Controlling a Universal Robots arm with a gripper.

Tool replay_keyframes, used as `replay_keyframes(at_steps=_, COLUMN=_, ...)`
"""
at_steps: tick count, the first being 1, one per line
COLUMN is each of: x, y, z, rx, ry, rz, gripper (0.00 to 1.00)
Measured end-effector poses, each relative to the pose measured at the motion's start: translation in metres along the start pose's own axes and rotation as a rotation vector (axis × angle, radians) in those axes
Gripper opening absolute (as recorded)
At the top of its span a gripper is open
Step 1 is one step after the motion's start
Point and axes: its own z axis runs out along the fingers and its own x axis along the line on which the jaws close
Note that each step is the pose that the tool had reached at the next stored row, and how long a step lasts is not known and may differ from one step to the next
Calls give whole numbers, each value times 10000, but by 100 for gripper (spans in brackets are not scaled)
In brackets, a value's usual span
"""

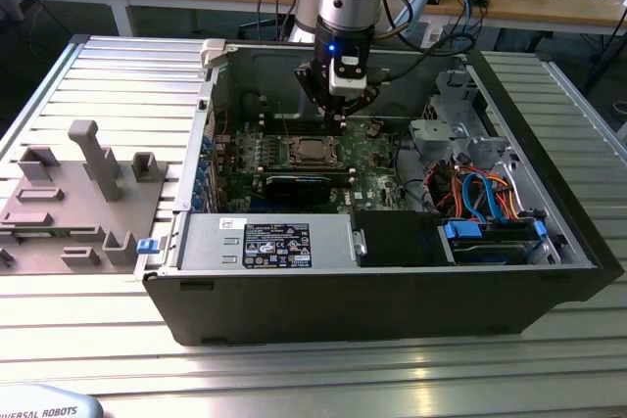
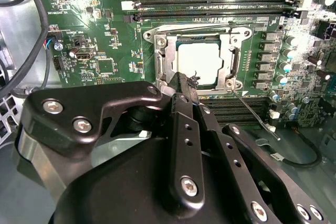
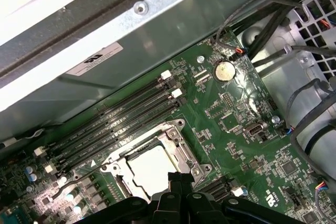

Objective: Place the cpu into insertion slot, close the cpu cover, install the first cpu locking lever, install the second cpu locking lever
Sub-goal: 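Install the first cpu locking lever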

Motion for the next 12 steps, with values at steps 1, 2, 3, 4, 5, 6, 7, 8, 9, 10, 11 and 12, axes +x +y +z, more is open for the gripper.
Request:
replay_keyframes(at_steps=1, x=0, y=0, z=0, rx=0, ry=0, rz=-12, gripper=11)
replay_keyframes(at_steps=2, x=0, y=0, z=0, rx=0, ry=-1, rz=-26, gripper=11)
replay_keyframes(at_steps=3, x=0, y=0, z=0, rx=1, ry=-1, rz=-32, gripper=11)
replay_keyframes(at_steps=4, x=0, y=0, z=0, rx=1, ry=-1, rz=-38, gripper=11)
replay_keyframes(at_steps=5, x=0, y=0, z=0, rx=1, ry=-1, rz=-48, gripper=11)
replay_keyframes(at_steps=6, x=0, y=0, z=0, rx=1, ry=-1, rz=-54, gripper=11)
replay_keyframes(at_steps=7, x=0, y=0, z=0, rx=1, ry=-1, rz=-60, gripper=11)
replay_keyframes(at_steps=8, x=0, y=0, z=0, rx=1, ry=-1, rz=-69, gripper=11)
replay_keyframes(at_steps=9, x=0, y=0, z=0, rx=0, ry=-2, rz=-75, gripper=11)
replay_keyframes(at_steps=10, x=0, y=0, z=0, rx=1, ry=-2, rz=-82, gripper=11)
replay_keyframes(at_steps=11, x=0, y=0, z=0, rx=1, ry=-2, rz=-88, gripper=11)
replay_keyframes(at_steps=12, x=0, y=0, z=0, rx=1, ry=-2, rz=-95, gripper=11)
